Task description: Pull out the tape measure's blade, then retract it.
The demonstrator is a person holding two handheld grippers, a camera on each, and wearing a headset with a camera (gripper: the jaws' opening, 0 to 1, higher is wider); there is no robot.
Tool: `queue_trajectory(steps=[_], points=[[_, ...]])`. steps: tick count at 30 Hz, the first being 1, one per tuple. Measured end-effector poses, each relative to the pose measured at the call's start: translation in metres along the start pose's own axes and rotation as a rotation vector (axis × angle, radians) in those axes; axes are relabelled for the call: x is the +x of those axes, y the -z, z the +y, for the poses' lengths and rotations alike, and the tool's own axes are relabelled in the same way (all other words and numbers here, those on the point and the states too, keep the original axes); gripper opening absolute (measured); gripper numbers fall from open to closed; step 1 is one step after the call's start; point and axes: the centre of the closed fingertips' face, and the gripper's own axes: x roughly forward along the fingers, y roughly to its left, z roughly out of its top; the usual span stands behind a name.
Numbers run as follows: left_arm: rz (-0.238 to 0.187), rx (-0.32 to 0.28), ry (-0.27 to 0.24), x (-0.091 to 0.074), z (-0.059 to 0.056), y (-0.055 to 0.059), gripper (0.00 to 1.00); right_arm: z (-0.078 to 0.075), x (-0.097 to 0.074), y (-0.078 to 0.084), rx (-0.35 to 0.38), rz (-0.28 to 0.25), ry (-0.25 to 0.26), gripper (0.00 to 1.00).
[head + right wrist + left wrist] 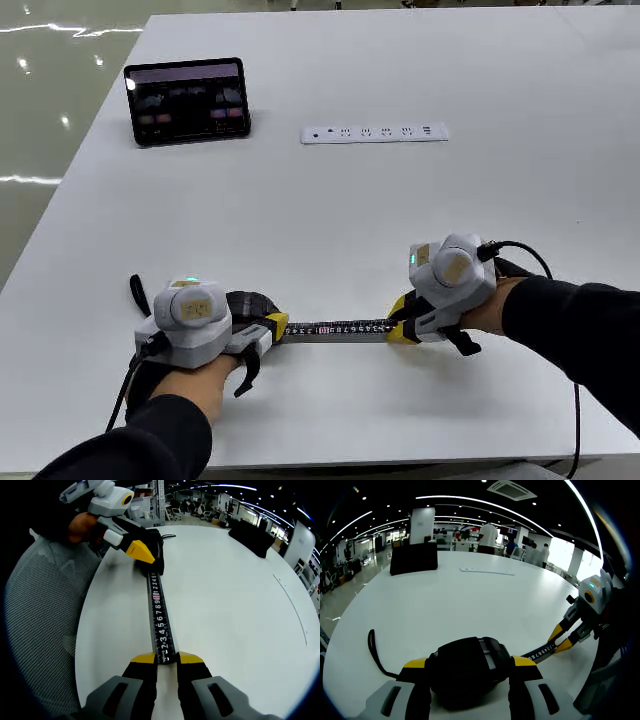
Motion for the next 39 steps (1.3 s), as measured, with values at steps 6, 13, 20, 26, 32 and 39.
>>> queue_trajectory(steps=[6, 13, 20, 26, 32, 39], points=[[0.000, -0.001, 0.000, 0.000, 0.000, 0.000, 0.58, 0.001, 0.002, -0.003, -0.016, -0.001, -0.005, 0.10], [0.000, -0.001, 0.000, 0.000, 0.000, 0.000, 0.58, 0.000, 0.003, -0.006, -0.009, -0.003, -0.007, 0.09], [0.001, -0.001, 0.000, 0.000, 0.000, 0.000, 0.58, 0.000, 0.005, -0.008, -0.007, -0.003, -0.010, 0.10], [0.000, -0.001, 0.000, 0.000, 0.000, 0.000, 0.58, 0.000, 0.006, -0.009, -0.012, -0.003, -0.011, 0.10], [0.000, -0.002, 0.001, 0.000, 0.000, 0.000, 0.58, 0.001, 0.008, -0.011, -0.012, -0.006, -0.010, 0.10], [0.000, -0.002, 0.000, 0.000, -0.001, 0.000, 0.58, 0.002, 0.009, -0.014, -0.010, -0.009, -0.013, 0.10]])
